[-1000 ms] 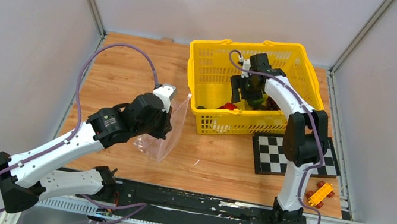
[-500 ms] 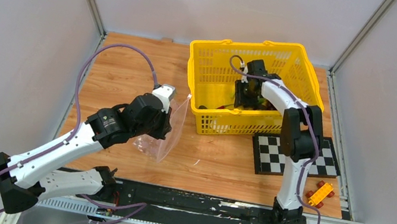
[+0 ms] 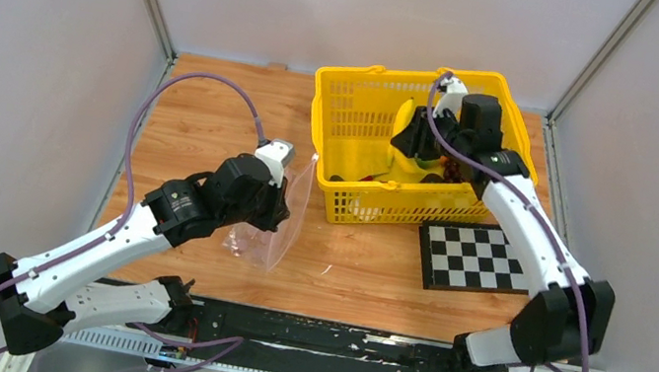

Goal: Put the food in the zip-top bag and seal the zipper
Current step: Pick up the fake fruit from the bin, then place the fake fruit in the zipper food storage bag.

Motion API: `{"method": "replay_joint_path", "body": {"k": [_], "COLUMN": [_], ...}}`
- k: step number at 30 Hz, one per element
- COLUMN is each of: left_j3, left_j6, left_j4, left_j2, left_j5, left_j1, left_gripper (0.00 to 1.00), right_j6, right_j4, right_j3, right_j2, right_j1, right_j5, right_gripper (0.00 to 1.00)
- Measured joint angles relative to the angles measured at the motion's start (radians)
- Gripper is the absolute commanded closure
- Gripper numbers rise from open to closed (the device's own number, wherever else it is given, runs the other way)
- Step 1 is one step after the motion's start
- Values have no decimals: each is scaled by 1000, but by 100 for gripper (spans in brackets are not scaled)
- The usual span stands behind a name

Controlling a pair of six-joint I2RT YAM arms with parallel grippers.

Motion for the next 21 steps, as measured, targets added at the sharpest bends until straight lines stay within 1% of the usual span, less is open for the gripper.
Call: {"method": "replay_joint_path", "body": {"k": [4, 7, 11, 15, 17, 21], "left_j3": [0, 0, 0, 0, 0, 0], "left_j6": [0, 0, -2, -4, -8, -13], "left_j4": [17, 19, 29, 39, 40, 40], "left_j2": [1, 1, 1, 1, 1, -5], "left_j5": [19, 29, 43, 48, 49, 49], "left_j1": [0, 0, 0, 0, 0, 0], "left_gripper": [100, 100, 100, 100, 100, 100], "right_j6": [99, 169, 244, 304, 336, 366], "right_j4": [154, 239, 350, 496, 599, 766], "right_j3": [-129, -180, -217, -282, -323, -383], "right_j2": [-140, -198, -276, -392, -438, -454], "right_j1": [0, 6, 57, 200, 286, 427], "right_j5": [-137, -219, -255, -242, -221, -149], "right_gripper": [82, 82, 82, 82, 82, 82]}}
